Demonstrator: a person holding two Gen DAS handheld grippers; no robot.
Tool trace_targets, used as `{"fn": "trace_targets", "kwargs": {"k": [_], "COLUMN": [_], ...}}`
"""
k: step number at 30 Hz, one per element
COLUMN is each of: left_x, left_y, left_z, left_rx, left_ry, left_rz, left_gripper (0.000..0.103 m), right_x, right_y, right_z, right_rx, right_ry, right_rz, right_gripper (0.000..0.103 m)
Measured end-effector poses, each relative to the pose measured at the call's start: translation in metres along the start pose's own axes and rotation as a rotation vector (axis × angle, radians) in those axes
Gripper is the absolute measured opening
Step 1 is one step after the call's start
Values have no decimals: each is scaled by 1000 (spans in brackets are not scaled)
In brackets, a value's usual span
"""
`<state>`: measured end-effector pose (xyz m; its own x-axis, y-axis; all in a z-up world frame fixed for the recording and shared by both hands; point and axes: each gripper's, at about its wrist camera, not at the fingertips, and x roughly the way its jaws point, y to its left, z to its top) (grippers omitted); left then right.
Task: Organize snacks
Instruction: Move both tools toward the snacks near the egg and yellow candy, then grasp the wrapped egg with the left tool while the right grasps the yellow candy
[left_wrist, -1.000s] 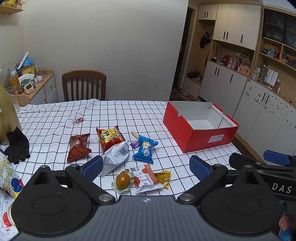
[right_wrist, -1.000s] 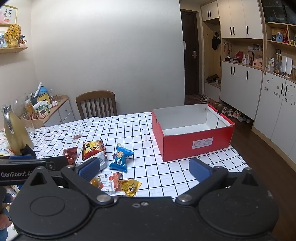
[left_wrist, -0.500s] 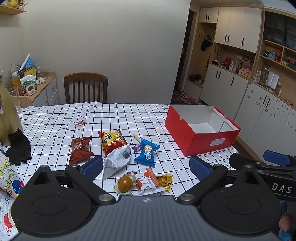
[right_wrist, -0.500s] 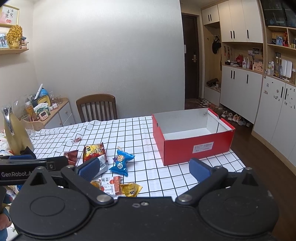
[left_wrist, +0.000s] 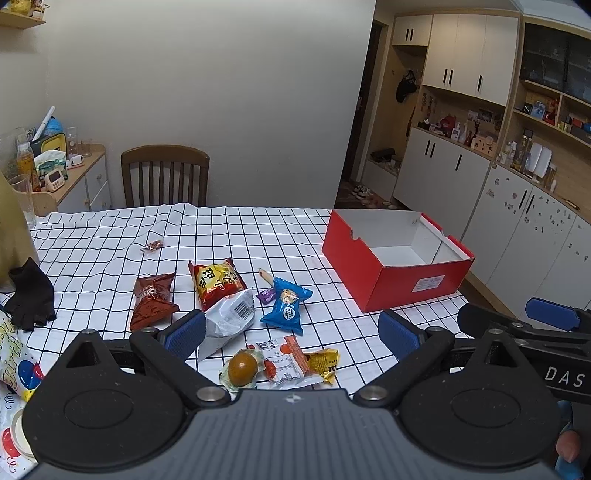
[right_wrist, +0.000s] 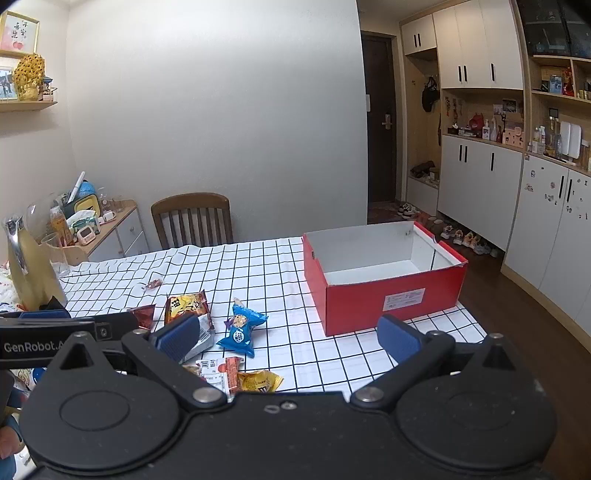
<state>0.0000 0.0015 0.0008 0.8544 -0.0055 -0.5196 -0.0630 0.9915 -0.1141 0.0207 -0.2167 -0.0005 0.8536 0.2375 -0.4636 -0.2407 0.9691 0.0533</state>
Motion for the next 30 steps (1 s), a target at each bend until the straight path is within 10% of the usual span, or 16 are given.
{"fn": "trace_targets", "kwargs": {"k": [16,30], "left_x": [23,92], "left_y": [26,59], "left_z": [-2,-38], "left_rx": [-6,-46], "left_ry": [24,232], "left_rz": [63,54], "left_gripper": [100,100], "right_x": [19,80], "right_y": [1,-9], "right_z": [2,-29], "right_rx": [-42,-42], "right_ry": [0,135], "right_rz": [25,-13], "right_gripper": [103,93]}}
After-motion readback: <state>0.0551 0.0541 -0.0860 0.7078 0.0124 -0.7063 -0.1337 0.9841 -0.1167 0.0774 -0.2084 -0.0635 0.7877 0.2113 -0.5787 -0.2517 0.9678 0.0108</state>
